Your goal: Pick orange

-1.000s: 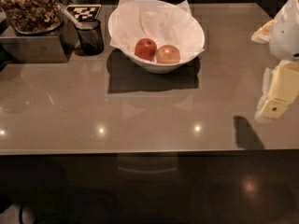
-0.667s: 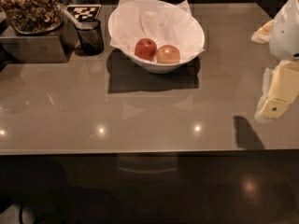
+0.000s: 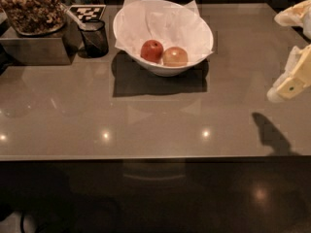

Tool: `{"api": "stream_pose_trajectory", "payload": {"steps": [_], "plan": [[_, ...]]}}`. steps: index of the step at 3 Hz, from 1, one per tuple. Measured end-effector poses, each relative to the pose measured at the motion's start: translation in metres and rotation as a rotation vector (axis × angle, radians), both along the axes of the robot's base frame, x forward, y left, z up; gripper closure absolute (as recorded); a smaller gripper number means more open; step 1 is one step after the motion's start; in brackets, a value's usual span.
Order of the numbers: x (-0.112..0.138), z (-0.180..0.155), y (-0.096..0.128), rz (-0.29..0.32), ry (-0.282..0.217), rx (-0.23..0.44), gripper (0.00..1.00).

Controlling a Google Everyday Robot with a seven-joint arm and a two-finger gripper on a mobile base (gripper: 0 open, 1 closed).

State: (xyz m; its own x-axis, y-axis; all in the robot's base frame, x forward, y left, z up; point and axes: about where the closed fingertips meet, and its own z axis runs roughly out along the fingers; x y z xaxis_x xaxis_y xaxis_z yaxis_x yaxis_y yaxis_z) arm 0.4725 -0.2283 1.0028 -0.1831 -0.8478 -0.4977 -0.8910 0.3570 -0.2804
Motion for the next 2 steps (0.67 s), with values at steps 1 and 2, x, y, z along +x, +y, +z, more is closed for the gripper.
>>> {"api": "stream_pose_trajectory", "payload": {"steps": [1, 2], "plan": [[0.033, 0.031, 0.022, 0.068, -0.069, 0.194, 0.0], [0.061, 0.061, 0.056, 0.144, -0.101, 0.287, 0.0]]}}
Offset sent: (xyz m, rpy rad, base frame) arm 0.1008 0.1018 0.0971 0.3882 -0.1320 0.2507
